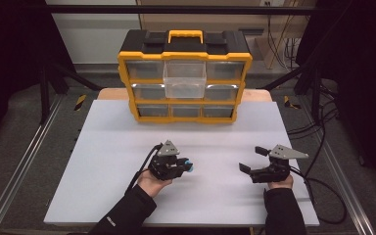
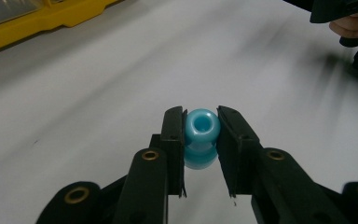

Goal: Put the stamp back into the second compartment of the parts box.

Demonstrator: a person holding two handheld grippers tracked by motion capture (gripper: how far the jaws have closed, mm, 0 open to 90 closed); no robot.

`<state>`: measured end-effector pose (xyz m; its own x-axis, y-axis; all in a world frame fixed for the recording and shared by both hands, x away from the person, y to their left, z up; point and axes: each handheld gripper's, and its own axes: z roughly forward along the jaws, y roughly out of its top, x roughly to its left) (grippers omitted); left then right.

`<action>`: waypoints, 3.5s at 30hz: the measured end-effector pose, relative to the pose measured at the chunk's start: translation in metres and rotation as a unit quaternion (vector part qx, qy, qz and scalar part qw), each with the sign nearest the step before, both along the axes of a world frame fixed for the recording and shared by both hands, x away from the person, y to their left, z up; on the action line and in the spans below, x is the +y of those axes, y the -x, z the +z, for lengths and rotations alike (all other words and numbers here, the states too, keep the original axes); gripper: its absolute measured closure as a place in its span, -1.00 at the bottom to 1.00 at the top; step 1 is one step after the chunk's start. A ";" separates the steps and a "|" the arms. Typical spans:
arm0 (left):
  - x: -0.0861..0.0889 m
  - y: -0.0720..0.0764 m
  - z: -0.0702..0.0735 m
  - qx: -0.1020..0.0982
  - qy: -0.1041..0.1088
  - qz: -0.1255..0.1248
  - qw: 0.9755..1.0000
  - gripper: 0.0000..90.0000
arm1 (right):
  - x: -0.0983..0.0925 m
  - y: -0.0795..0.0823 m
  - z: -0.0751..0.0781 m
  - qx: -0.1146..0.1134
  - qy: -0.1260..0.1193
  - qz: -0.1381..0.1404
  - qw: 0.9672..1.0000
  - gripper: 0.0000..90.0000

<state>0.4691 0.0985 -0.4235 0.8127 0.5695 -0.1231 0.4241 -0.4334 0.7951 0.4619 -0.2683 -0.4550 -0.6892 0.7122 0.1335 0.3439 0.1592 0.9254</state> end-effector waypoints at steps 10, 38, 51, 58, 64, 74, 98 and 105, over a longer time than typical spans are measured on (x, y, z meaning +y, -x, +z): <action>0.009 -0.002 0.008 -0.007 0.004 0.007 1.000 0.61 | 0.000 0.000 0.000 0.001 -0.001 0.000 1.000 -0.94; 0.038 -0.005 0.043 -0.028 0.011 0.029 0.999 0.61 | 0.000 0.000 0.000 -0.001 0.000 -0.002 1.000 -0.94; 0.047 -0.008 0.058 -0.039 0.013 0.034 0.999 0.61 | 0.000 0.000 0.000 0.001 0.000 -0.002 1.000 -0.94; 0.051 -0.010 0.071 -0.047 0.014 0.038 0.998 0.61 | -0.001 0.000 0.001 -0.001 -0.001 -0.002 1.000 -0.94; 0.053 -0.010 0.080 -0.053 0.012 0.038 0.998 0.61 | -0.001 0.000 0.001 -0.001 -0.001 -0.002 1.000 -0.94; 0.057 -0.011 0.097 -0.064 0.011 0.040 0.997 0.61 | -0.001 0.000 0.001 -0.001 -0.001 -0.002 1.000 -0.94; 0.056 -0.016 0.133 -0.083 0.003 0.042 0.996 0.61 | -0.001 0.000 0.001 -0.001 -0.001 -0.001 1.000 -0.94; 0.054 -0.019 0.140 -0.084 0.001 0.041 0.996 0.61 | -0.001 0.000 0.001 -0.002 -0.002 -0.003 1.000 -0.94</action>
<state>0.4881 0.1525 -0.2836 0.7727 0.6347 0.0102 0.3184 -0.4015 0.8587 0.4619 -0.2694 -0.4540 -0.6859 0.7154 0.1331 0.3411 0.1545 0.9272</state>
